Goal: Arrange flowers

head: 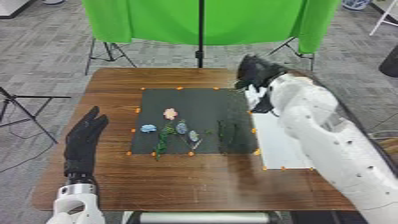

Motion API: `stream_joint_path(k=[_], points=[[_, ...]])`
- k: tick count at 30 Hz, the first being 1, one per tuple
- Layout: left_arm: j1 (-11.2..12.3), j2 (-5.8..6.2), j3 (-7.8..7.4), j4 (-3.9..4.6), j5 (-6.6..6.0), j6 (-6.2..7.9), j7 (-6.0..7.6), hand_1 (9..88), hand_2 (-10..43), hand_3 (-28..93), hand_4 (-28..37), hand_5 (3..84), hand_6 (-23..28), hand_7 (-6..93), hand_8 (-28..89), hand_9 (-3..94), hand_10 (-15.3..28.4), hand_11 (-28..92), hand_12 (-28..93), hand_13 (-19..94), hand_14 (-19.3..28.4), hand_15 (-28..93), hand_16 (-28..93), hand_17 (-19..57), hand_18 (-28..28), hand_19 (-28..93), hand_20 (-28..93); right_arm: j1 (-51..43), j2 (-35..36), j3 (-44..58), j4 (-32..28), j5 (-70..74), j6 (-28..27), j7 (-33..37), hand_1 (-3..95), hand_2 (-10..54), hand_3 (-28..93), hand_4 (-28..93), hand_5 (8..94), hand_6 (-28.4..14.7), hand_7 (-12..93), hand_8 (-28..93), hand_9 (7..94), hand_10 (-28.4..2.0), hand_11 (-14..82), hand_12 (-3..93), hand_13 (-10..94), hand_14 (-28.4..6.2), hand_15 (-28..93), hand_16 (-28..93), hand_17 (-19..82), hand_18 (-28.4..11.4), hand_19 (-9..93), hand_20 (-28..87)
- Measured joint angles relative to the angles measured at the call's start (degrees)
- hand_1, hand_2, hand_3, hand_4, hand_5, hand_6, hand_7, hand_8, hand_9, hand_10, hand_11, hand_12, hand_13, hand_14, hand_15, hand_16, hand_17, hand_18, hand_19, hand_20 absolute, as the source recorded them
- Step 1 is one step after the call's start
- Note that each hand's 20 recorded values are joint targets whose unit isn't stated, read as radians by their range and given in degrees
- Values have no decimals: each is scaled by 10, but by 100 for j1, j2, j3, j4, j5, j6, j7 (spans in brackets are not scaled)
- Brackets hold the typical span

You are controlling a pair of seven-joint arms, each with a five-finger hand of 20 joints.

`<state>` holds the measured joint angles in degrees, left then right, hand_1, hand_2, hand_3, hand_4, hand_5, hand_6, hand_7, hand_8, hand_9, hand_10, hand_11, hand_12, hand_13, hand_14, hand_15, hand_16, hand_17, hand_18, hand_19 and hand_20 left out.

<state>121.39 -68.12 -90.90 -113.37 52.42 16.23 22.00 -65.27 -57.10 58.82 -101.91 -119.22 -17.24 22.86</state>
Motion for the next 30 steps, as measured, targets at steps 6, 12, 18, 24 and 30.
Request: stream_joint_path(k=[6, 12, 18, 24, 30], points=[[-11, -6, 7, 2, 3, -10, -3, 239, -66, 689, -195, 434, 36, 77, -53, 427, 126, 148, 117, 340, 145, 96, 19, 61, 99, 15, 183, -77, -254, -455, 125, -244, -128, -213, 698, -95, 414, -73, 774, -23, 234, 149, 906, -91, 192, 393, 931, -6, 575, 358, 698, -66, 932, 470], [-14, -8, 11, 3, 3, -16, -8, 238, -66, 690, -194, 434, 36, 76, -54, 427, 126, 148, 117, 339, 144, 95, 19, 61, 98, 16, 183, -188, -399, -481, 200, -361, -157, -305, 691, -95, 425, -77, 772, -22, 239, 147, 906, -89, 197, 391, 930, -6, 577, 358, 696, -68, 932, 474], [-14, -8, 15, 4, 7, -41, -8, 237, -66, 690, -195, 434, 36, 76, -54, 428, 126, 149, 117, 341, 145, 96, 19, 61, 98, 16, 183, -227, -431, -474, 259, -408, -155, -321, 669, -95, 448, -83, 766, -18, 247, 144, 901, -90, 212, 388, 928, -7, 578, 356, 694, -70, 932, 475], [-14, -8, 16, 4, 9, -73, -10, 238, -66, 690, -195, 434, 37, 75, -53, 428, 126, 149, 117, 339, 144, 95, 18, 60, 99, 15, 182, -273, -442, -434, 302, -426, -168, -329, 641, -95, 473, -97, 759, -16, 247, 139, 890, -96, 252, 368, 925, -10, 581, 355, 692, -75, 932, 485], [-14, -12, 16, 6, 13, -98, -17, 236, -66, 690, -193, 433, 36, 74, -53, 427, 126, 148, 117, 338, 144, 95, 19, 59, 99, 15, 182, -307, -462, -356, 379, -528, -235, -363, 630, -95, 469, -95, 746, -14, 243, 137, 877, -101, 252, 368, 919, -12, 584, 357, 685, -77, 932, 488]])
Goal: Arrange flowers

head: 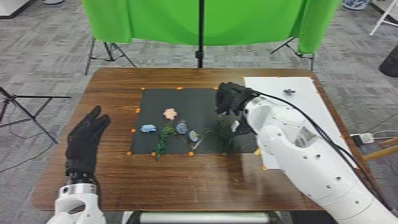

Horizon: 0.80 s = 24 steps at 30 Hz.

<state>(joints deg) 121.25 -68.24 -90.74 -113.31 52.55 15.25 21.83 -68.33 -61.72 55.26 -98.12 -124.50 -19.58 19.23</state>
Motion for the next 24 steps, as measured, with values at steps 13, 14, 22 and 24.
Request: stream_joint_path(k=[13, 14, 22, 24], points=[[-7, 3, 0, 3, 3, -20, -39, 240, -57, 693, -194, 434, 35, 75, -53, 429, 125, 147, 117, 339, 145, 96, 19, 58, 100, 15, 181, -203, 45, 219, 98, -285, -101, -51, 614, -95, 433, -87, 712, -8, 211, 119, 861, -103, 248, 388, 908, -14, 589, 353, 671, -83, 932, 493], [-8, 3, 0, 3, 3, -23, -39, 240, -58, 694, -194, 434, 34, 75, -53, 430, 125, 148, 118, 340, 145, 96, 19, 58, 100, 15, 181, -225, 54, 232, 98, -308, -101, -61, 610, -95, 420, -81, 705, -7, 204, 119, 855, -105, 257, 383, 908, -14, 590, 352, 670, -84, 932, 492], [-8, 6, 0, 3, 7, -58, -38, 237, -68, 696, -193, 433, 33, 75, -53, 429, 125, 147, 118, 339, 144, 95, 19, 58, 99, 15, 181, -356, 154, 276, 95, -400, -95, -121, 501, -95, 550, -136, 671, 0, 186, 50, 820, -117, 323, 296, 900, -17, 597, 348, 666, -87, 932, 497], [-8, 6, 0, 3, 10, -74, -38, 235, -70, 697, -193, 433, 33, 75, -53, 429, 125, 147, 118, 339, 144, 96, 19, 58, 100, 15, 181, -382, 186, 290, 82, -419, -90, -140, 451, -95, 591, -157, 656, 3, 196, -78, 811, -124, 333, 273, 898, -18, 596, 350, 663, -87, 932, 496]])
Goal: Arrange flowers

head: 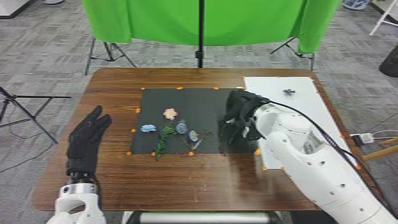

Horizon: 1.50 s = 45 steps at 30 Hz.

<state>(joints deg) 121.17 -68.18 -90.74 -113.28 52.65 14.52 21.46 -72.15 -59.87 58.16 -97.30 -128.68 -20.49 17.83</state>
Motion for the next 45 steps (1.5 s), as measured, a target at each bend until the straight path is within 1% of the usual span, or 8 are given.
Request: stream_joint_path(k=[16, 19, 22, 24, 27, 32, 34, 45], points=[[-1, 3, -3, 0, 16, -15, 24, 235, -74, 695, -192, 432, 34, 75, -54, 430, 124, 146, 119, 339, 144, 95, 20, 57, 101, 15, 180, 227, 103, 384, -360, 34, -108, 63, 250, -91, 570, -98, 659, -11, 147, -63, 801, -150, 301, 269, 865, -53, 591, 346, 618, -127, 932, 502], [-2, 3, -3, 1, 17, -15, 26, 235, -75, 696, -193, 432, 33, 75, -53, 430, 124, 147, 119, 338, 144, 95, 20, 58, 101, 15, 180, 508, 12, 523, 42, -190, 454, 103, 239, -77, 563, -102, 632, -22, 133, -65, 778, -161, 265, 258, 856, -61, 593, 345, 612, -131, 932, 503], [-5, 1, 0, 4, 17, -15, 30, 236, -74, 695, -193, 432, 34, 75, -53, 430, 124, 146, 119, 338, 144, 95, 20, 58, 101, 15, 180, 918, -217, 676, 955, -1002, 1558, 238, 228, -80, 557, -103, 585, -27, 106, -58, 748, -174, 221, 249, 843, -67, 593, 343, 607, -133, 932, 500], [-5, 0, 1, 5, 17, -15, 35, 236, -74, 695, -193, 432, 34, 74, -53, 430, 124, 146, 119, 339, 144, 96, 20, 57, 101, 15, 180, 1161, -434, 991, 1548, -1701, 1859, 377, 225, -83, 557, -101, 580, -26, 102, -56, 745, -174, 217, 250, 842, -67, 594, 341, 606, -133, 932, 499], [-5, -1, 1, 5, 18, -14, 38, 237, -73, 693, -194, 433, 34, 74, -53, 430, 124, 146, 119, 340, 145, 96, 19, 57, 101, 15, 180, 1395, -667, 1591, 2017, -2421, 1438, 427, 230, -93, 552, -99, 567, -17, 95, -54, 745, -174, 216, 250, 845, -66, 597, 335, 608, -133, 932, 498], [-7, -7, 3, 8, 18, -15, 43, 238, -73, 693, -192, 434, 34, 75, -53, 430, 124, 146, 119, 339, 144, 96, 20, 57, 101, 15, 180, 1482, -697, 1915, 2129, -2579, -522, 409, 249, -95, 549, -101, 561, -5, 98, -58, 752, -170, 216, 247, 847, -65, 598, 332, 611, -129, 932, 497], [-9, -8, 5, 10, 18, -15, 44, 237, -73, 694, -192, 434, 34, 75, -53, 430, 124, 146, 119, 339, 144, 96, 20, 57, 101, 15, 180, 1447, -738, 1920, 2249, -2602, -884, 369, 257, -95, 551, -102, 562, 0, 103, -59, 756, -167, 219, 248, 848, -63, 600, 332, 614, -126, 932, 495], [-43, -22, 35, 27, 18, -35, 50, 238, -72, 693, -192, 434, 34, 75, -53, 430, 124, 145, 119, 339, 143, 96, 19, 57, 101, 15, 180, 1007, -1306, 2175, 2949, -3389, -163, -12, 371, -95, 584, -112, 582, -4, 134, -66, 746, -160, 221, 242, 860, -45, 597, 331, 622, -113, 932, 489]])
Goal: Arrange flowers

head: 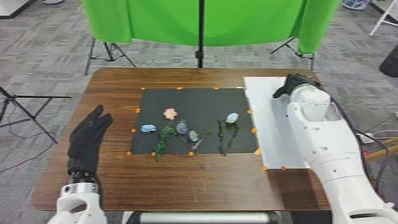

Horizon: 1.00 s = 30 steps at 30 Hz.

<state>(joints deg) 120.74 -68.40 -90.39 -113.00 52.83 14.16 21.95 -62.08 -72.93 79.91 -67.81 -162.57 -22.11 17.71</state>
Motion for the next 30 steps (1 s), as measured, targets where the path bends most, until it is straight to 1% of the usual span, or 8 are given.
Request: stream_joint_path(k=[3, 6, 9, 14, 19, 22, 25, 30], points=[[-6, -5, 2, 3, 0, -4, 2, 238, -72, 693, -192, 434, 34, 75, -53, 430, 124, 144, 119, 339, 144, 96, 19, 57, 101, 14, 180, -35, -69, 91, -1, -192, 102, -7, 452, -95, 597, -124, 616, -15, 160, -70, 762, -142, 232, 234, 865, -37, 592, 329, 629, -101, 932, 470], [-6, -14, 2, 4, 0, -5, 4, 239, -73, 694, -192, 434, 34, 75, -53, 430, 124, 144, 119, 339, 144, 96, 20, 57, 101, 14, 180, -100, -127, 254, -1, -266, 240, 3, 604, -95, 498, -103, 674, -33, 168, 86, 828, -111, 112, 358, 878, -29, 580, 333, 640, -88, 931, 447], [-2, -18, 1, 4, -2, -8, 5, 239, -73, 693, -192, 434, 34, 74, -54, 430, 124, 145, 119, 339, 144, 96, 20, 58, 101, 15, 180, -223, -142, 360, 32, -136, 745, 82, 703, -95, 464, -105, 742, -31, 192, 147, 880, -101, 90, 390, 892, -22, 569, 336, 652, -73, 921, 442], [-1, -18, -1, 4, -3, -17, 5, 239, -75, 694, -192, 434, 35, 72, -53, 430, 125, 145, 119, 339, 143, 96, 20, 58, 101, 15, 179, -489, -121, 400, 46, 363, 1676, 188, 736, -92, 441, -109, 763, -38, 196, 140, 891, -102, 93, 402, 904, -16, 556, 343, 664, -62, 909, 444], [2, -18, -2, 4, -4, -26, 1, 240, -73, 693, -193, 434, 36, 72, -52, 430, 124, 145, 119, 339, 143, 96, 19, 58, 101, 15, 179, -636, 51, 222, -148, 785, 1805, 256, 734, -94, 454, -108, 765, -38, 202, 141, 892, -104, 95, 408, 908, -14, 551, 350, 671, -60, 905, 452], [3, -16, -3, 3, -3, -30, -5, 240, -72, 692, -193, 434, 36, 72, -52, 430, 125, 145, 119, 339, 143, 96, 19, 58, 101, 15, 179, -846, 440, -284, -600, 1739, 1984, 489, 728, -94, 462, -104, 767, -39, 204, 141, 894, -104, 98, 409, 910, -14, 550, 353, 673, -59, 904, 455], [4, -8, -5, 0, -3, -30, -15, 240, -71, 692, -193, 434, 36, 73, -52, 430, 124, 146, 119, 339, 144, 96, 19, 58, 101, 15, 179, -1234, 919, -682, -1457, 2929, 2131, 687, 719, -95, 473, -98, 767, -41, 206, 143, 896, -104, 100, 410, 912, -13, 549, 355, 675, -59, 903, 457], [7, -1, -5, -2, 0, -37, -40, 239, -69, 691, -192, 435, 35, 74, -53, 430, 125, 146, 119, 340, 144, 96, 19, 58, 100, 15, 180, -1879, 1525, -783, -2873, 3792, 1880, 715, 713, -95, 480, -100, 767, -41, 206, 144, 898, -104, 102, 412, 913, -11, 548, 358, 677, -60, 903, 460]])
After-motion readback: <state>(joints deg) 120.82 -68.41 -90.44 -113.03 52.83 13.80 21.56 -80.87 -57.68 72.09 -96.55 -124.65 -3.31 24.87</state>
